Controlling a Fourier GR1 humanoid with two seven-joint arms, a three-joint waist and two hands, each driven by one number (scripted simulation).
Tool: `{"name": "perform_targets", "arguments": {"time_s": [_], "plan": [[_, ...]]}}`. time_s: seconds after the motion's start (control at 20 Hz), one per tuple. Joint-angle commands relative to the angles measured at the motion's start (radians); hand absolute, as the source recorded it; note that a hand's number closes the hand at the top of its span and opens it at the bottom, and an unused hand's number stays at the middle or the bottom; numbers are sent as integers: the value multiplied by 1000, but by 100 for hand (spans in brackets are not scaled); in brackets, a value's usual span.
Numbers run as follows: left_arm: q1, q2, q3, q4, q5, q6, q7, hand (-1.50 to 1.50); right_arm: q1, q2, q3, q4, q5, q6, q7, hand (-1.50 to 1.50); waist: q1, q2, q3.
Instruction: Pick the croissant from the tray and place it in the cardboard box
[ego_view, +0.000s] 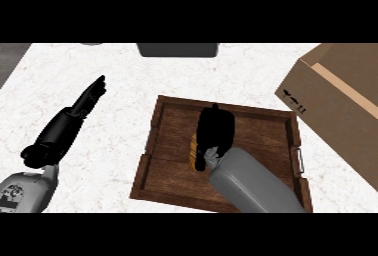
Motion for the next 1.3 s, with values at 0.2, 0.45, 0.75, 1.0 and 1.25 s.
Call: {"name": "perform_targets", "arguments": {"time_s": [0.2, 0.45, 0.75, 1.0, 1.25], "plan": [[-55, -52, 2, 9, -32, 26, 47, 0, -6, -142, -44, 19, -68, -29, -451, 150, 1, 20, 3], [-23, -6, 34, 4, 0, -36, 14, 0, -21, -218, -82, 47, -98, -126, -775, 150, 16, 20, 3], [-24, -13, 49, 20, -42, -27, -4, 0, -16, -284, -85, -95, 3, -173, -835, 150, -6, 11, 2], [-7, -65, 34, 61, -59, -13, -31, 0, -93, -346, -199, -311, -24, -25, -729, 150, -17, 7, 1], [-14, -46, 50, 13, -44, -25, 23, 0, -69, -323, -373, -330, -8, -166, -563, 150, -20, 6, 2]]}}
